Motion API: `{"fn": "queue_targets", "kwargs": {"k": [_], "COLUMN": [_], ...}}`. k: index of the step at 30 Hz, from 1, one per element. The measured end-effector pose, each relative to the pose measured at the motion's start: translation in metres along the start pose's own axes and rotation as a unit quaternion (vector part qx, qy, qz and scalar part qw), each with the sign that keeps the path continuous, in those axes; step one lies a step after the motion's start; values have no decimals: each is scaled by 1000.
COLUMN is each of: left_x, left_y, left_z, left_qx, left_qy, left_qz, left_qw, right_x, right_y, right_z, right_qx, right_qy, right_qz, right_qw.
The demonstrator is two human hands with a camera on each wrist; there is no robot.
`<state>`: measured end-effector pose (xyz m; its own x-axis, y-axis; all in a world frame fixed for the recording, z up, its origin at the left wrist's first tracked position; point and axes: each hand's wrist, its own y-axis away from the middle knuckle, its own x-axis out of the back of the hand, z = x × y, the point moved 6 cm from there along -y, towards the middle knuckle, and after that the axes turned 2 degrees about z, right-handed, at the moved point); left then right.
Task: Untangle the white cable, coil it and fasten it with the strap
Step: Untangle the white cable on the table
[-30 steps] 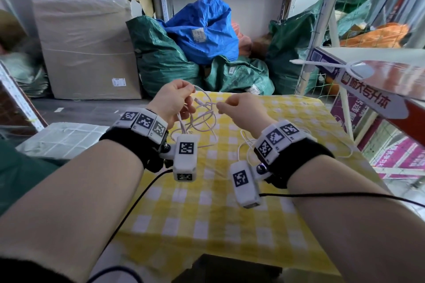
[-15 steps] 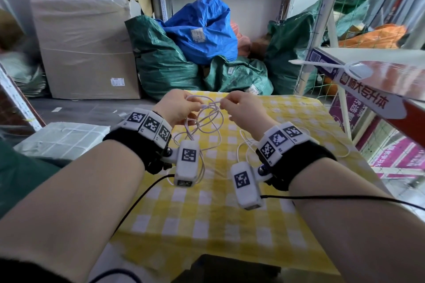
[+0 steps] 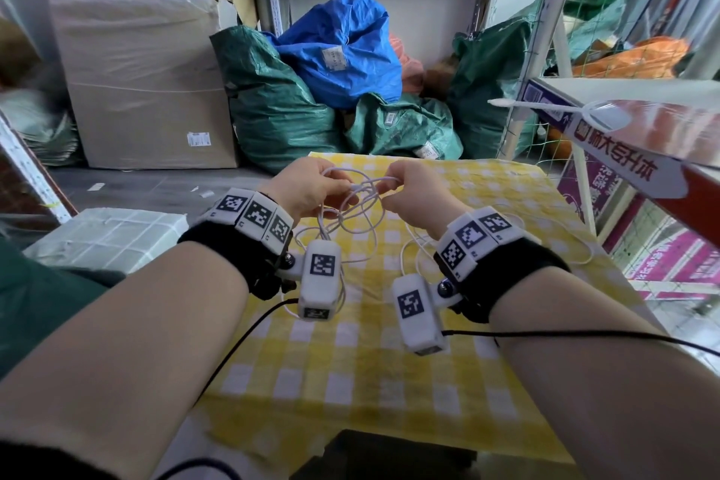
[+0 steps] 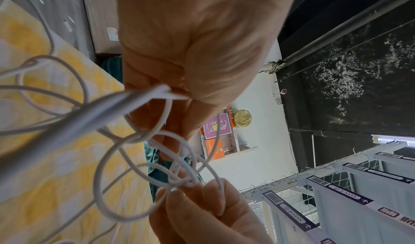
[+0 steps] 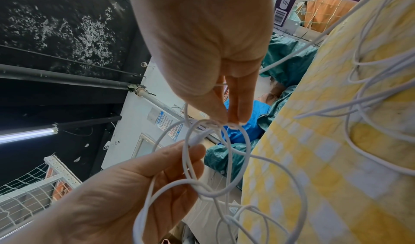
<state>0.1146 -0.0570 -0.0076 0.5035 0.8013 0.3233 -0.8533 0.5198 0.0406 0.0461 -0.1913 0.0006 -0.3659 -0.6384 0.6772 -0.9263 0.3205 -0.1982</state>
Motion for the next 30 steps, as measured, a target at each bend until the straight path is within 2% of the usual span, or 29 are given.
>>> {"fn": "queue_targets", "kwargs": {"k": [6, 11, 16, 21, 23, 26, 30], "left_x": [-8, -15, -15, -17, -16, -8, 3], "left_y": [4, 6, 2, 2, -1, -8, -13], "left_z": [3, 3, 2, 3, 6, 13, 15], "left_qx": [-4, 21, -20, -16, -35, -67, -88], "left_qy": [-14, -2, -54, -56, -105, -166, -191], "left_qz": [-29, -61, -60, -86, -69, 1, 69], "left_qw": [999, 998, 997, 995, 991, 984, 975], "right_x": [0, 2, -1, 2, 1, -1, 6], "right_y": [2, 3, -1, -2, -3, -6, -8], "right_z": [2, 1, 1, 3, 3, 5, 6], "right_qx": [2, 18, 14, 0, 8, 13, 6], "right_qy": [-18, -6, 11, 44, 51, 45, 51], "right_qz": [-3, -3, -22, -19, -15, -10, -2], "right_qw": [1000, 1000, 1000, 999, 999, 999, 999]}}
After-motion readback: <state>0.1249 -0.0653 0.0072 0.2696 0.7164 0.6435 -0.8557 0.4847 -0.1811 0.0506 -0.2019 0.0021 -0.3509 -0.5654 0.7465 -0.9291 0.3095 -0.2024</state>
